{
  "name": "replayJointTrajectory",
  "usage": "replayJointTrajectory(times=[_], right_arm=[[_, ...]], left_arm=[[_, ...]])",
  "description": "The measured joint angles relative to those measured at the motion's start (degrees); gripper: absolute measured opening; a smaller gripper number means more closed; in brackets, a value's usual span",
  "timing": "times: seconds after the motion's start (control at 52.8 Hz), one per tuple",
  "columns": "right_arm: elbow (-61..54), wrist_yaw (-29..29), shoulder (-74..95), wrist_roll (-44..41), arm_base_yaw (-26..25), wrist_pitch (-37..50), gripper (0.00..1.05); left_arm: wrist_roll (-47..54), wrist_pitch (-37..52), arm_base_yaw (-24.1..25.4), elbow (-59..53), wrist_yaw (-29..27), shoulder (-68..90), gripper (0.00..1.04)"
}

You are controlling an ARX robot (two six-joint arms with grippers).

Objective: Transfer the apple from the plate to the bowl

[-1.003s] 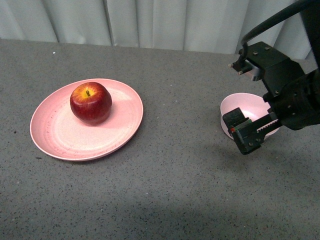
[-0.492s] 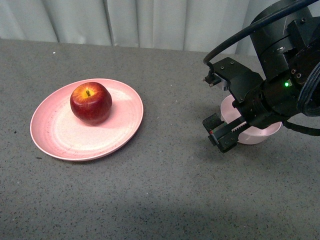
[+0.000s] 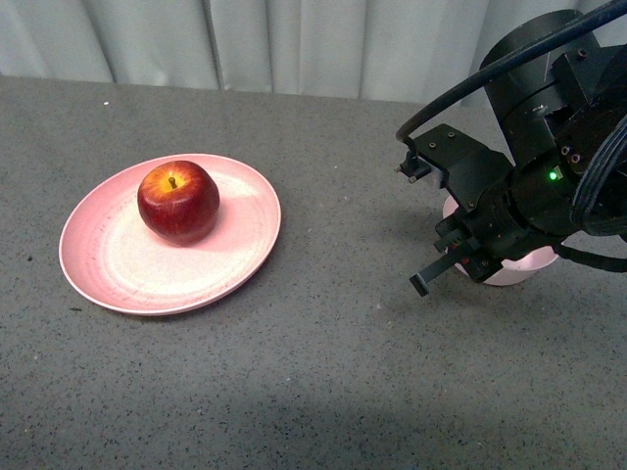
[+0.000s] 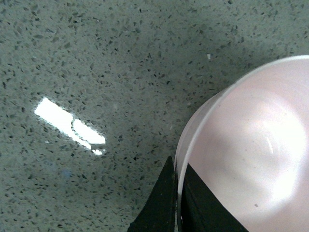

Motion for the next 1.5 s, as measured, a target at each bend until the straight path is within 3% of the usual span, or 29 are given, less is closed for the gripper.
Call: replayJointTrajectory(times=[0.379,0.7,0.927,1.495], right_arm=[[1.3,-1.9,-3.5,-2.7,0.9,-0.8,0.01],[4.6,-7.9,-5.0,-2.2,9.3,-4.0,0.01],[7.3,-9.4,-2.1,-0.3,12.0,-3.9,0.01],[12.4,-10.3,4.3,3.3,13.5,-4.0,0.01]], left_arm=[[0.0,0.0,0.0,0.0,0.0,0.0,0.98],[0.0,0.0,0.0,0.0,0.0,0.0,0.98],[0.0,0.0,0.0,0.0,0.0,0.0,0.98],[0.0,0.0,0.0,0.0,0.0,0.0,0.98]])
